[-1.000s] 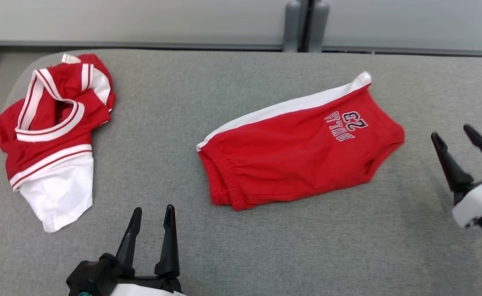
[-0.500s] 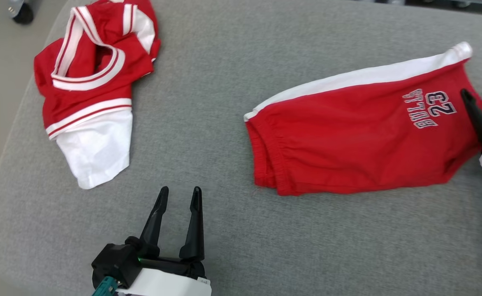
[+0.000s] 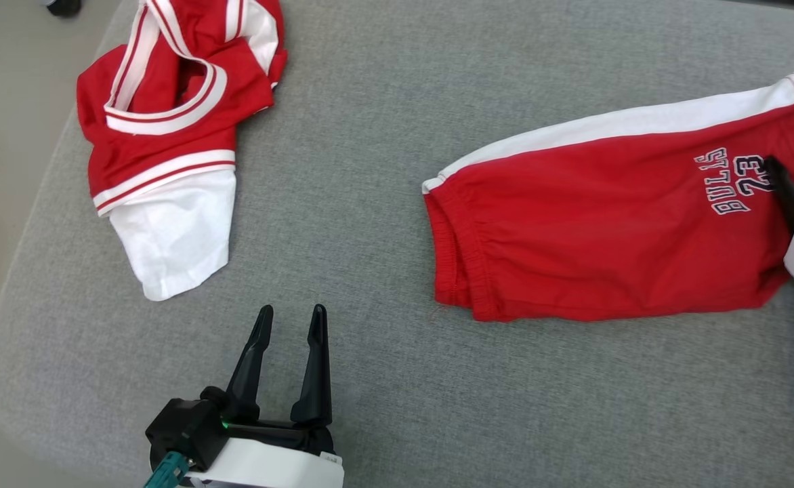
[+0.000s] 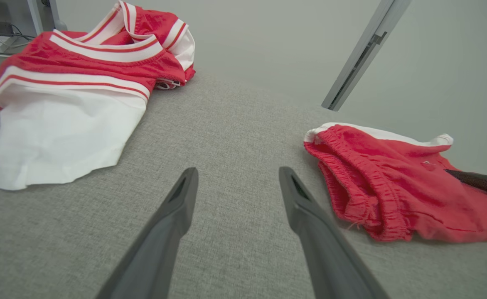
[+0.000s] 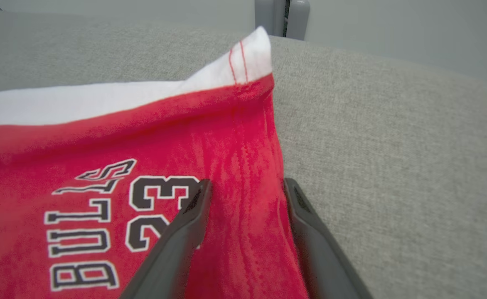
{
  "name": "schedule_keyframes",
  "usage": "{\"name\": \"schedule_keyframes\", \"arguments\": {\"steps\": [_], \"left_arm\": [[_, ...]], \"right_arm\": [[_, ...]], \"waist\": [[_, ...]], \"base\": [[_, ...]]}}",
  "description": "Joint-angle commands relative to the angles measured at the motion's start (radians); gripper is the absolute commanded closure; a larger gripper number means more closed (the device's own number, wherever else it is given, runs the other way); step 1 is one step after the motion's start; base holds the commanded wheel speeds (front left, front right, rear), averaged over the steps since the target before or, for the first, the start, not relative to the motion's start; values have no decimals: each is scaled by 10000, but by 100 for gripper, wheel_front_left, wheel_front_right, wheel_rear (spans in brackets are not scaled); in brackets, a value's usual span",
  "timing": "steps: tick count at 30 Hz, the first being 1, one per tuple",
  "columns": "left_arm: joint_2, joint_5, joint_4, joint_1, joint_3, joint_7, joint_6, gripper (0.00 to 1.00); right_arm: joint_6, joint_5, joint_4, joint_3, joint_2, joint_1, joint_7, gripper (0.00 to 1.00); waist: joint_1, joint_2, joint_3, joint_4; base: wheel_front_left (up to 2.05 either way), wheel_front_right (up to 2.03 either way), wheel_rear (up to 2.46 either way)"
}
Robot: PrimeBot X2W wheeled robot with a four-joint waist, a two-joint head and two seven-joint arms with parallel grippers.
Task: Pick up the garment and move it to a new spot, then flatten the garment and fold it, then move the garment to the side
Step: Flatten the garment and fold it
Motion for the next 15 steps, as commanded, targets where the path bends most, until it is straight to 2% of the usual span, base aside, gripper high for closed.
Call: {"name": "schedule_keyframes", "arguments": {"steps": [1, 9, 15], "left_arm": [[15, -15, 38, -88, 68, -44, -39, 0], [85, 480, 424, 417, 480, -46, -268, 0], [261, 782, 553, 934, 799, -32, -518, 0]], "right_arm": [[-3, 233, 69, 157, 77, 427, 210, 100], [-3, 1561, -474, 143, 646, 1326, -308, 100], [-3, 2177, -615, -161, 530, 2146, -340, 100]], "waist": [[0, 0, -156, -186], [0, 0, -1414, -1373], [0, 0, -2080, -2024]], "base": [[0, 0, 0], [0, 0, 0], [0, 0, 0]]}}
